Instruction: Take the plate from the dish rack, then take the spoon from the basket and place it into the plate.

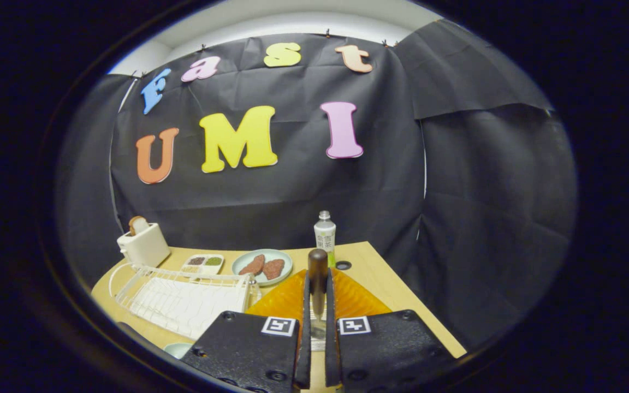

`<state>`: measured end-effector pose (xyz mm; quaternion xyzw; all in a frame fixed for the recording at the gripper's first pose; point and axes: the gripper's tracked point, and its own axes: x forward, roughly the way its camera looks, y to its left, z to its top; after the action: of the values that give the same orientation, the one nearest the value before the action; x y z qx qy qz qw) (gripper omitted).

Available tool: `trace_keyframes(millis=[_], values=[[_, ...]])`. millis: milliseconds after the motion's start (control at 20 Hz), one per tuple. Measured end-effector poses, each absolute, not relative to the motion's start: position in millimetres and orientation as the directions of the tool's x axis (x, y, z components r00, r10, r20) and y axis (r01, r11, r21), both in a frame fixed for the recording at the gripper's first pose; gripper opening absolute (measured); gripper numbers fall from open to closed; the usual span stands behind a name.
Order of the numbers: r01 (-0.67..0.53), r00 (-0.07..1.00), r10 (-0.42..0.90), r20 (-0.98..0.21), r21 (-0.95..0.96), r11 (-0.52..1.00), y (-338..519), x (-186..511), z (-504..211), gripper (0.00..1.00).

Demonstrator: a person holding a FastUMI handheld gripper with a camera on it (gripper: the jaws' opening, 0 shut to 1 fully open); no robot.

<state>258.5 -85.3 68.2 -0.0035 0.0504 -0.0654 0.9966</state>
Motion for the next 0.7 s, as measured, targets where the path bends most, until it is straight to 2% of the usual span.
trace_keyframes(millis=[500,700], values=[[-0.008,0.997,0.003,-0.081,-0.058,0.998,19.7,167.9,56.8,0.16],[-0.007,0.996,-0.004,-0.085,-0.125,0.992,50.3,146.4,34.9,0.15]])
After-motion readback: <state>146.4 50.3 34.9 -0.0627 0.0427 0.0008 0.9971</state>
